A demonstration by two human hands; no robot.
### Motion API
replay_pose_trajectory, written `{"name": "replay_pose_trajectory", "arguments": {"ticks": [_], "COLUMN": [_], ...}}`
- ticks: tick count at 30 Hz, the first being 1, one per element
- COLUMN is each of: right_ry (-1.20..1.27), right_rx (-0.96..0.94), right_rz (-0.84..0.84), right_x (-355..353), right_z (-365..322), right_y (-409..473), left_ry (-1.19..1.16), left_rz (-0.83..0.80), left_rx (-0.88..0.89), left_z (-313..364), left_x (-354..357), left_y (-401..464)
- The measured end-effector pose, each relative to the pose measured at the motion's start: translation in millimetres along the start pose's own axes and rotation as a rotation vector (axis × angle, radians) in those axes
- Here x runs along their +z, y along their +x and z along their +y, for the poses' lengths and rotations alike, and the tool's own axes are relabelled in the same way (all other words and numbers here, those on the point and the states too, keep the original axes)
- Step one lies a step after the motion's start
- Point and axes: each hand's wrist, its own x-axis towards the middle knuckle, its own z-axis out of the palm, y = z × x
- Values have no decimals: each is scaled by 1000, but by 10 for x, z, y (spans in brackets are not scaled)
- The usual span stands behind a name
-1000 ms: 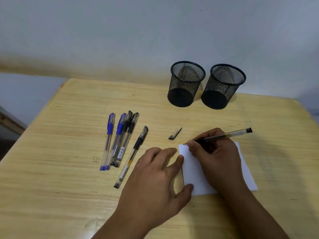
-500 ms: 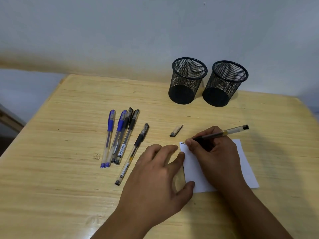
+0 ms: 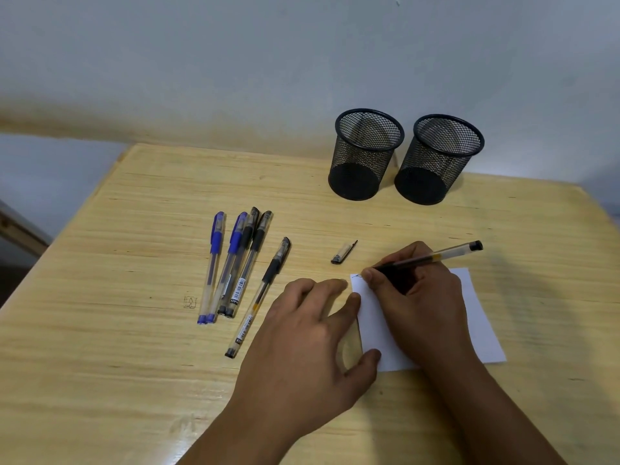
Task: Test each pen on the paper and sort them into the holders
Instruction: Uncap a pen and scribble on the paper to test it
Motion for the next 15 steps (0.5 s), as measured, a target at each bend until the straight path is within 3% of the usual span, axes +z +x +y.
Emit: {"name": "replay_pose_trajectory", "arguments": {"ticks": [15], "right_ry": [2], "right_rx": [-1], "right_rz": [-28], "right_x": [-7], "right_z": [-32], "right_y": [-22], "left_ry": [0], "left_rz": [-3], "left_rx": [-2], "left_z": [2], "left_x": [3], "left_y": [-1]}}
